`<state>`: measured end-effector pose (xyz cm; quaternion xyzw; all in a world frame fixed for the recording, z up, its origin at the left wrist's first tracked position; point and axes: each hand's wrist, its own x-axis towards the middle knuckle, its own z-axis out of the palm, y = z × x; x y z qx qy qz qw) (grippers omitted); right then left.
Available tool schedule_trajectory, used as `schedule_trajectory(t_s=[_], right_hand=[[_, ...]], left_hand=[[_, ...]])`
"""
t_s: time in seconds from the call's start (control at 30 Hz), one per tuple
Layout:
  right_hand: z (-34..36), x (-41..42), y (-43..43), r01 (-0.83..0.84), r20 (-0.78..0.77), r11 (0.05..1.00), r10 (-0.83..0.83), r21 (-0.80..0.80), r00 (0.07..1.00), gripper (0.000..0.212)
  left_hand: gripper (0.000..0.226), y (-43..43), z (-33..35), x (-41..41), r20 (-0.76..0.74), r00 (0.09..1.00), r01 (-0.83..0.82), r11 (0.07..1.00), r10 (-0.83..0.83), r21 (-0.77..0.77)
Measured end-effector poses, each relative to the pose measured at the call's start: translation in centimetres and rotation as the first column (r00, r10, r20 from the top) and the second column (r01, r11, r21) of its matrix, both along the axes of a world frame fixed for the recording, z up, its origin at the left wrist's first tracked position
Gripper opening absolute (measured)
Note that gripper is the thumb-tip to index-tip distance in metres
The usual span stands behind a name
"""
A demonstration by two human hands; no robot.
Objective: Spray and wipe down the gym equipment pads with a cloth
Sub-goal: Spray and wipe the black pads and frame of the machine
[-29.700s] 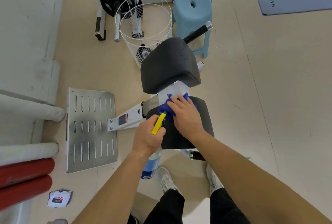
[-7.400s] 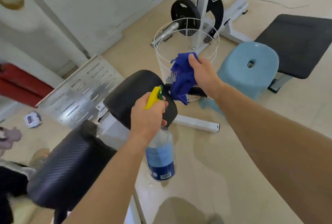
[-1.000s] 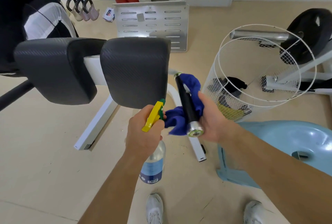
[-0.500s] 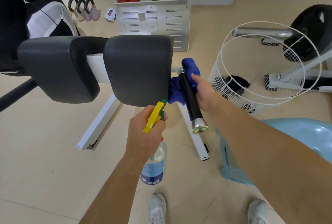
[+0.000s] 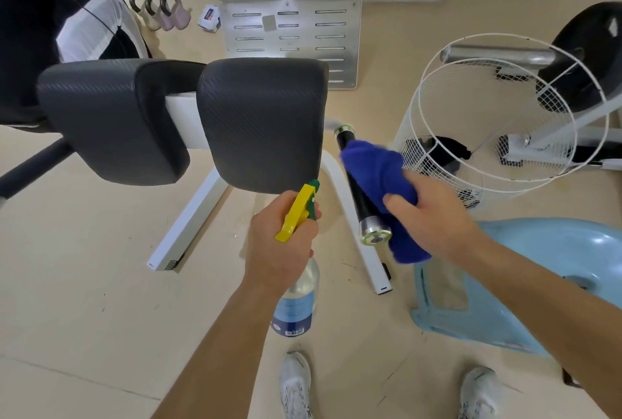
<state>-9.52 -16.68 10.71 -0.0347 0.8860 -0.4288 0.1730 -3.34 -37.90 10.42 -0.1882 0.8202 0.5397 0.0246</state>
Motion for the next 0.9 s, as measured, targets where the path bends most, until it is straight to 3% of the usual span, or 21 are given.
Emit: schedule_trajectory(t_s=[0.03,0.1,0.2,0.27,0.4,0.5,0.57,0.6,0.67,0.77,0.9], right_hand=[[0.6,0.1,0.0,-0.114,-0.07,0.992,0.118,0.054,0.991,0.008],[0.8,0.5,0.0,-0.301,-0.037,0.952,0.303,0.052,0.952,0.033],[1.3,0.5,-0.7,-0.369,0.031,0.928,0.371,-0.04,0.928,0.046],[1.7,-0.3,-2.0,-0.406,0.011,0.913,0.406,0.047,0.914,0.042],[1.7,-4.0,-5.3,-0.212,-0.06,0.949,0.232,0.232,0.971,0.056],[1.1,-7.1,-6.3,-0.014,-0.196,0.997,0.029,0.077,0.98,0.066],[-0.1,-8.9,-6.7,0.041,-0.23,0.999,-0.036,0.018,0.973,0.055],[-0.7,-9.3,-7.0,-0.01,-0.213,0.994,0.032,0.105,0.976,0.043],[-1.8,-9.6,-7.5,-0.175,-0.128,0.93,0.226,0.322,0.966,0.025],[-1.5,-9.0,-7.9,-0.343,-0.086,0.825,0.422,0.45,0.903,0.011],[0.5,-5.8,-8.7,-0.491,-0.069,0.548,0.712,0.677,0.699,0.01]], left_hand=[[0.021,0.0,0.1,-0.1,-0.006,1.0,-0.001,1.0,0.001,-0.002],[0.015,0.0,0.3,-0.1,-0.015,1.0,0.004,1.0,-0.004,-0.008],[0.017,-0.2,0.6,-0.2,-0.011,1.0,-0.027,1.0,0.026,-0.008],[0.027,-0.3,0.7,-0.2,-0.01,0.998,-0.056,0.998,0.056,0.005],[0.022,0.0,0.8,-0.1,-0.04,0.999,-0.024,1.0,0.024,-0.003],[0.023,0.2,0.8,0.0,-0.037,0.999,-0.019,1.0,0.019,0.0],[0.021,0.4,0.9,-0.1,-0.049,0.998,-0.028,0.999,0.029,0.024],[0.021,0.5,0.9,-0.2,-0.048,0.998,-0.031,0.999,0.032,0.025],[0.021,0.6,0.8,-0.4,-0.042,0.999,-0.03,0.999,0.031,0.017],[0.021,1.0,0.8,-0.5,-0.054,0.998,-0.019,1.0,0.019,0.0],[0.018,1.3,1.2,-0.6,-0.038,0.999,-0.027,1.0,0.026,-0.014]])
